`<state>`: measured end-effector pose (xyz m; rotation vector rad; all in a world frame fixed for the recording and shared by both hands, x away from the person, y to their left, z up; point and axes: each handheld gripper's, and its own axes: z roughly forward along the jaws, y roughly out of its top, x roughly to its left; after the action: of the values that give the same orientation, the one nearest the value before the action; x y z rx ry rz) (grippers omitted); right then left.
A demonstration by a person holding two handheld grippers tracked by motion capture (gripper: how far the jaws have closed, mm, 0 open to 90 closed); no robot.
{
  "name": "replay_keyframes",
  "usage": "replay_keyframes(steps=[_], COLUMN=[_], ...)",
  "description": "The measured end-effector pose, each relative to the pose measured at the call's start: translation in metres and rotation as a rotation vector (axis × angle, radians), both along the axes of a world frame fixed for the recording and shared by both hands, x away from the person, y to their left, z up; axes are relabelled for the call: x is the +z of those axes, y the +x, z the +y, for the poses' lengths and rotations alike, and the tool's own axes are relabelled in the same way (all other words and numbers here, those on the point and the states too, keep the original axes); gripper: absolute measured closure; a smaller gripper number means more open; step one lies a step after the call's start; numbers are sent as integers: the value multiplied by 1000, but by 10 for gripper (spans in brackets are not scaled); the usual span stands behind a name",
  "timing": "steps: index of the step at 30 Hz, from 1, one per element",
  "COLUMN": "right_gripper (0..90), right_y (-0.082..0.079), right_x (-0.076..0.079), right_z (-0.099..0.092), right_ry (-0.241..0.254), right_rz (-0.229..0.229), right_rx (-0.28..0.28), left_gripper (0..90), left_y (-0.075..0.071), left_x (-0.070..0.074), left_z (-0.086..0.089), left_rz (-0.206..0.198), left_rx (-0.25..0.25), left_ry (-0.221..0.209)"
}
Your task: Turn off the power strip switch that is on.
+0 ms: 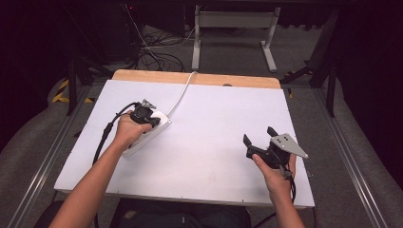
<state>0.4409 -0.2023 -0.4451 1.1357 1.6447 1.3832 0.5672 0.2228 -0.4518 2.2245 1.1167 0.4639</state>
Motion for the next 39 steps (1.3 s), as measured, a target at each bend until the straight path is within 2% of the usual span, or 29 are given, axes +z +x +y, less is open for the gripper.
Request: replay_keyframes(steps=[3,7,11,12,13,16,21,22,25,27,30,34,36,39], right_gripper=[91,91,92,92,91,91,92,92,92,92,92,92,92,92], right_y=[0,0,0,0,0,0,0,0,0,0,0,-1,-1,-1], right_x=[0,0,0,0,0,-1,0,0,0,0,0,0,0,0], right_z=[0,1,1,1,1,1,1,1,1,0,0,0,0,0], right_ry=[2,0,3,3,4,4,5,5,4,8,6,7,7,6], right_rz=[2,5,3,4,4,6,5,4,2,4,3,6,6,5], right_rx=[-1,0,-1,0,1,2,5,5,3,2,2,1,1,0], left_gripper=[900,900,900,900,900,900,900,899,899,899,900,900,900,900], left_y=[1,1,1,1,1,0,-1,-1,-5,-9,-17,-35,-44,-62], left_x=[1,1,2,3,4,3,3,3,2,4,13,34,42,51], left_z=[1,2,3,4,4,4,4,4,9,14,26,45,55,74], left_rz=[11,23,23,9,21,14,2,2,-9,-34,-104,-233,-285,-358], left_rx=[-7,1,3,6,8,13,17,20,38,46,66,70,69,98], left_ry=[6,-14,-19,-34,-37,-43,-33,-43,-120,-153,-207,-339,-396,-454])
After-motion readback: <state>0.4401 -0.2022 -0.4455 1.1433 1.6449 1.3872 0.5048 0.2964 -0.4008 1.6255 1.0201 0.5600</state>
